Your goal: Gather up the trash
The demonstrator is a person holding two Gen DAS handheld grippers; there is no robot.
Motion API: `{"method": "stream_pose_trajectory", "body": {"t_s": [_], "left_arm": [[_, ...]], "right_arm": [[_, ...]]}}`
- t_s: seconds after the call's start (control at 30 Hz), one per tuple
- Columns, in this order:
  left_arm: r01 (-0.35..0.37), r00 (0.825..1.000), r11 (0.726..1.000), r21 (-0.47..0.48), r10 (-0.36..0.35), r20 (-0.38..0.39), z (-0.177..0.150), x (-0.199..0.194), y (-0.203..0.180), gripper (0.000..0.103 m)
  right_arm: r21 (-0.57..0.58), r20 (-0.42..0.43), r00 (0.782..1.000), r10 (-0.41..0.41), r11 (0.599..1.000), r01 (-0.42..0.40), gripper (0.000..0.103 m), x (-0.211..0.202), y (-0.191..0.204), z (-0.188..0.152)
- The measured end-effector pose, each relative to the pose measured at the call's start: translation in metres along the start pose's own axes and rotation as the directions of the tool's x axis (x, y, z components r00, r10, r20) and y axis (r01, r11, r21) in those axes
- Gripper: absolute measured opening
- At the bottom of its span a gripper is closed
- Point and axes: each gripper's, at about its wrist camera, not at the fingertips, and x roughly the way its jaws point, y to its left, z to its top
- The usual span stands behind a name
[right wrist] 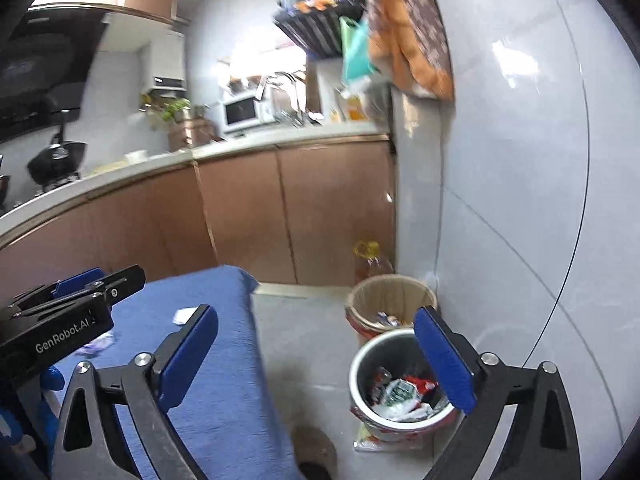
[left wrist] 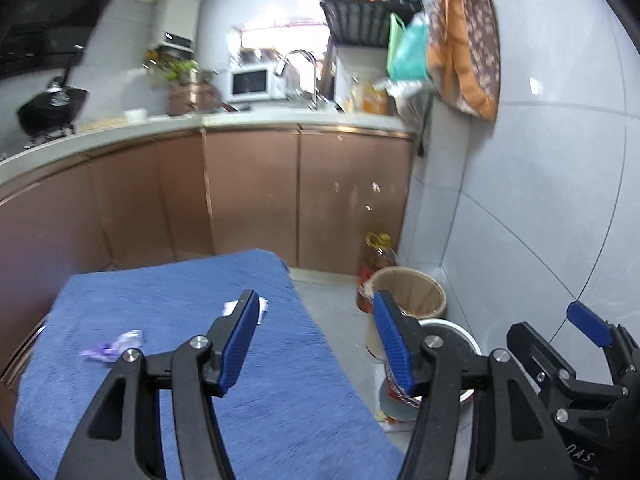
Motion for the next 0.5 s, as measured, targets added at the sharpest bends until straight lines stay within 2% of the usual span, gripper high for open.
{"method": "stream_pose_trajectory", "body": {"t_s": [0.37, 0.5], "left_arm": [[-0.048, 0.990, 0.999, -0.016, 0.049, 0.130, -0.015, -0.102, 0.031, 0.058], [-0.072, 0.981, 0.997, -0.022, 0.075, 0.180, -0.014, -0.137, 0.044, 0.058]], "right_arm": [[-0.073, 0.115, 0.992, 0.043, 0.997, -0.035, 0.103, -0.076, 0.047, 0.006], [-0.107, 0.156, 0.986, 0.056, 0.994, -0.040, 0.103, -0.100, 0.066, 0.011]]}}
